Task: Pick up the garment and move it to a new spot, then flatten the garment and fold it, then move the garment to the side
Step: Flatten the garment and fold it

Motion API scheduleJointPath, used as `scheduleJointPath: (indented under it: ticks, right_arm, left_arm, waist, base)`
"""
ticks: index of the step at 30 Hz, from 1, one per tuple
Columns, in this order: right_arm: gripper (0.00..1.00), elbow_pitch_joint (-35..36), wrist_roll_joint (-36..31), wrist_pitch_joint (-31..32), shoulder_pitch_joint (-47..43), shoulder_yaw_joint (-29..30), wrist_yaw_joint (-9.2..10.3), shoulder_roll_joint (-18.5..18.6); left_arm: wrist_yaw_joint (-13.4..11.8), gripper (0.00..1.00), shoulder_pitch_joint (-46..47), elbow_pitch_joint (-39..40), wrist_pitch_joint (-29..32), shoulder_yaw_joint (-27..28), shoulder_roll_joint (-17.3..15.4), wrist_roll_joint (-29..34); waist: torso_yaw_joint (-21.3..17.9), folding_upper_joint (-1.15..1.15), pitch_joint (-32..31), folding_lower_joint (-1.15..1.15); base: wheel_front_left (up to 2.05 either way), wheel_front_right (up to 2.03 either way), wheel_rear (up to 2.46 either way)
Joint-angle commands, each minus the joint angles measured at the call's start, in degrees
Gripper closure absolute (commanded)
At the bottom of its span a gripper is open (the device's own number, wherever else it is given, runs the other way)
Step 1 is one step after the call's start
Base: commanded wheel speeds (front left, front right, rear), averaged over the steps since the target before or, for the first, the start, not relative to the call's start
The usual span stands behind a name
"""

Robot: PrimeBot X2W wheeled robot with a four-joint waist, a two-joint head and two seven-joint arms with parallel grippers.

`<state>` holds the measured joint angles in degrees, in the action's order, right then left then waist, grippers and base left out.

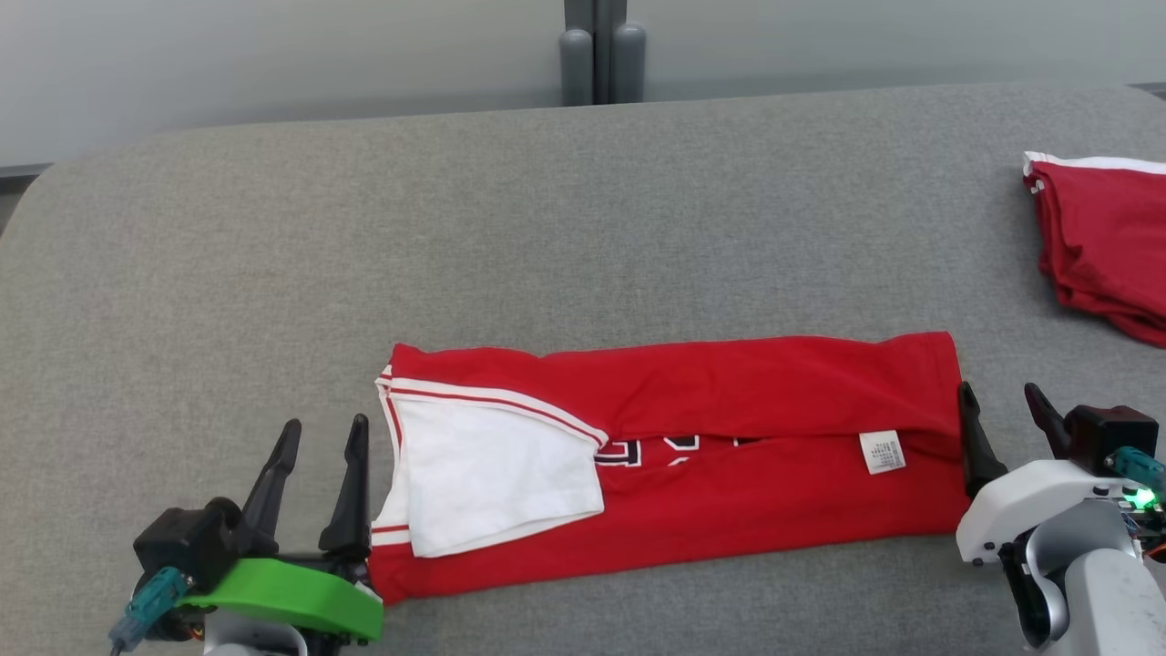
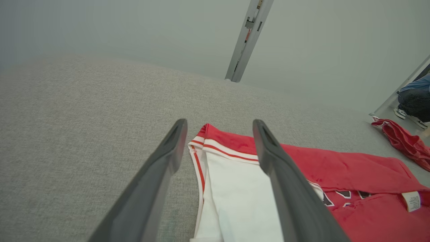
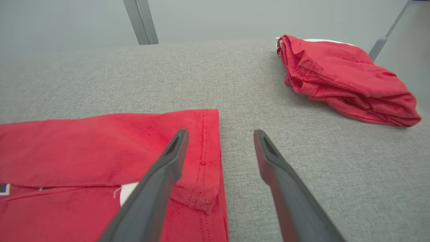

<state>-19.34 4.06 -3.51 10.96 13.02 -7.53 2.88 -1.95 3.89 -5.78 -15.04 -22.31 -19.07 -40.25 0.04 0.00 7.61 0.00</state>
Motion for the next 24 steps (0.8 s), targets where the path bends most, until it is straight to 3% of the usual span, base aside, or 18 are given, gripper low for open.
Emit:
scheduleJointPath:
  ticks: [1,8,18,19,20,22,23,24]
  right_arm:
    - [0.0,-0.39,-0.47,-0.12,0.54,-0.06,0.1,0.12]
    - [0.0,-4.33,-0.63,-0.06,1.44,0.38,0.1,0.14]
    - [0.0,-15.97,-3.19,-1.35,3.79,2.53,0.1,0.14]
    - [0.04,-17.19,-3.3,-1.62,4.14,2.23,0.1,0.1]
    - [0.44,-18.12,-3.33,-1.88,4.46,1.92,0.1,0.08]
    - [0.9,-19.91,-3.04,-2.34,5.05,1.12,0.09,0.03]
    - [1.0,-20.72,-2.96,-2.63,5.43,0.74,0.07,-0.01]
    - [1.0,-21.28,-2.85,-2.83,5.73,0.44,0.07,-0.05]
  left_arm:
    - [0.58,0.0,-0.84,-0.37,-0.15,1.16,0.61,1.29]
    - [2.55,0.0,-0.16,-3.01,-0.15,5.33,3.42,4.74]
    - [5.1,0.0,0.61,-5.96,-0.1,10.72,6.95,7.01]
    - [5.27,0.0,0.67,-6.15,-0.1,11.16,7.2,7.22]
    - [5.51,0.0,0.69,-6.27,-0.1,11.53,7.44,7.4]
    - [5.8,0.0,0.71,-6.43,-0.1,12.27,7.97,7.83]
    - [5.99,0.0,0.77,-6.5,-0.1,12.67,8.25,8.07]
    - [6.04,0.0,0.81,-6.52,-0.1,12.96,8.43,8.28]
  waist:
    - [0.41,0.0,-0.09,0.0]
    - [1.83,0.0,0.04,0.0]
    - [2.67,0.0,1.01,0.0]
    - [2.62,0.0,1.06,0.0]
    - [2.56,0.0,1.08,0.0]
    - [2.39,0.0,1.06,0.0]
    - [2.25,0.0,1.03,0.0]
    - [2.11,0.0,0.98,0.0]
  base:
    - [0.0,0.0,0.0]
    - [0.0,0.0,0.0]
    - [0.0,0.0,0.0]
    - [0.0,0.0,0.0]
    - [0.0,0.0,0.0]
    - [0.0,0.0,0.0]
    - [0.0,0.0,0.0]
    - [0.0,0.0,0.0]
